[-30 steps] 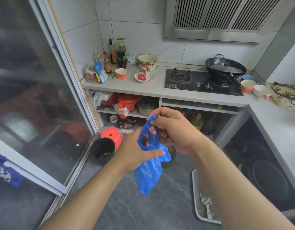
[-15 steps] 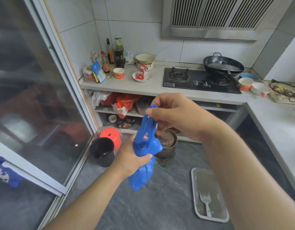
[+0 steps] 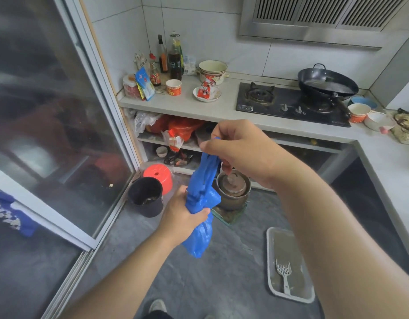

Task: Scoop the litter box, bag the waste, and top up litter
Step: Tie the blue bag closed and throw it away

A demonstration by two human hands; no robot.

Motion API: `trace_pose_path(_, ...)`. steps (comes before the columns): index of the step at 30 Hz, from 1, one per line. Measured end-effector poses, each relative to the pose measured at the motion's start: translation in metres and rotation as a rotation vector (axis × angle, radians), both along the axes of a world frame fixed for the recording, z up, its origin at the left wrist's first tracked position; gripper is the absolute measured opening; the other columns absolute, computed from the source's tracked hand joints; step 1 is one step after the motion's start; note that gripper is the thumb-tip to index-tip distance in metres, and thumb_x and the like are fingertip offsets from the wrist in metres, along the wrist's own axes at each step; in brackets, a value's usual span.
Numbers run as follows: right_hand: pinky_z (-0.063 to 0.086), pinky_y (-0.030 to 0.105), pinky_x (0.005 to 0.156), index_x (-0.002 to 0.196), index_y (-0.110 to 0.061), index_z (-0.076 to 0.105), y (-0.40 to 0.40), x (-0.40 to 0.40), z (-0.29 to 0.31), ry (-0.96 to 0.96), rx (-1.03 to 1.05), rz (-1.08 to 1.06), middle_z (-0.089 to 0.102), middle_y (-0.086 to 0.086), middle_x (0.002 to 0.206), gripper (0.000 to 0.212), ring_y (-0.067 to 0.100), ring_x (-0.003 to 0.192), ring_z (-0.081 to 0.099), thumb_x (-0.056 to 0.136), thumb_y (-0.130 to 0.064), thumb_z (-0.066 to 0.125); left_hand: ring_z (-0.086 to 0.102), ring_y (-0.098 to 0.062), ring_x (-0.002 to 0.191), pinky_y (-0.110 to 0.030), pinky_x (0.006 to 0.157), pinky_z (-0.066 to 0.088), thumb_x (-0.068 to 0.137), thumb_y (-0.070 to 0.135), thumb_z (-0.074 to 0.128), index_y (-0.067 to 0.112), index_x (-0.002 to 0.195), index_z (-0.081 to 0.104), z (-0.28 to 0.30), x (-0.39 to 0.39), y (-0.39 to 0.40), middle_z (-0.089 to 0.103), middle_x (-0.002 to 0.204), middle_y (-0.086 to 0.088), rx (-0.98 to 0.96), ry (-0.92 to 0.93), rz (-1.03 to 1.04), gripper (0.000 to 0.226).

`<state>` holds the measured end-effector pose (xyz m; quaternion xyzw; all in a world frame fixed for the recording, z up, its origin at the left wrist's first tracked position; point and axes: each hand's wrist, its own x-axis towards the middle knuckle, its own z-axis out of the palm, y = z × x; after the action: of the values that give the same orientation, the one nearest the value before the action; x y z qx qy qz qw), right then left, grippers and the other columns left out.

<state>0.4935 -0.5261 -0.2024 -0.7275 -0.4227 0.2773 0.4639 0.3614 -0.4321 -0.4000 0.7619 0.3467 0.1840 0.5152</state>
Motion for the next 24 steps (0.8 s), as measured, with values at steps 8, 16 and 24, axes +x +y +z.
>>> trace_pose_path(8, 0.046, 0.028, 0.051, 0.069, -0.007, 0.051, 0.058, -0.015, -0.032, 0.081, -0.097, 0.008, 0.048, 0.005, 0.059, 0.024, 0.018, 0.051, 0.046, 0.086, -0.014, 0.068, 0.062, -0.006, 0.074, -0.03, 0.07, 0.051, 0.078, 0.014, 0.078, 0.027, 0.079, 0.057, -0.044, -0.027, 0.052, 0.064, 0.084, 0.002, 0.006, 0.01, 0.126, 0.024)
trace_pose_path(16, 0.062, 0.046, 0.066, 0.074, -0.007, 0.055, 0.147, -0.04, -0.061, 0.069, -0.197, 0.036, 0.058, 0.001, 0.056, 0.023, 0.018, 0.05, 0.061, 0.088, -0.017, 0.069, 0.066, -0.014, 0.081, -0.041, 0.077, 0.055, 0.077, 0.015, 0.08, 0.021, 0.088, 0.063, -0.083, -0.054, 0.135, 0.069, 0.087, 0.001, -0.023, 0.055, 0.189, 0.022)
trace_pose_path(24, 0.056, 0.031, 0.053, 0.089, -0.003, 0.06, 0.213, -0.026, -0.08, -0.049, -0.248, 0.022, 0.066, 0.007, 0.065, 0.017, 0.016, 0.05, 0.062, 0.093, -0.018, 0.067, 0.055, -0.003, 0.118, -0.023, 0.098, 0.043, 0.058, 0.036, 0.091, 0.033, 0.123, 0.051, -0.086, -0.069, 0.183, 0.056, 0.127, 0.013, -0.153, -0.083, 0.164, 0.077)
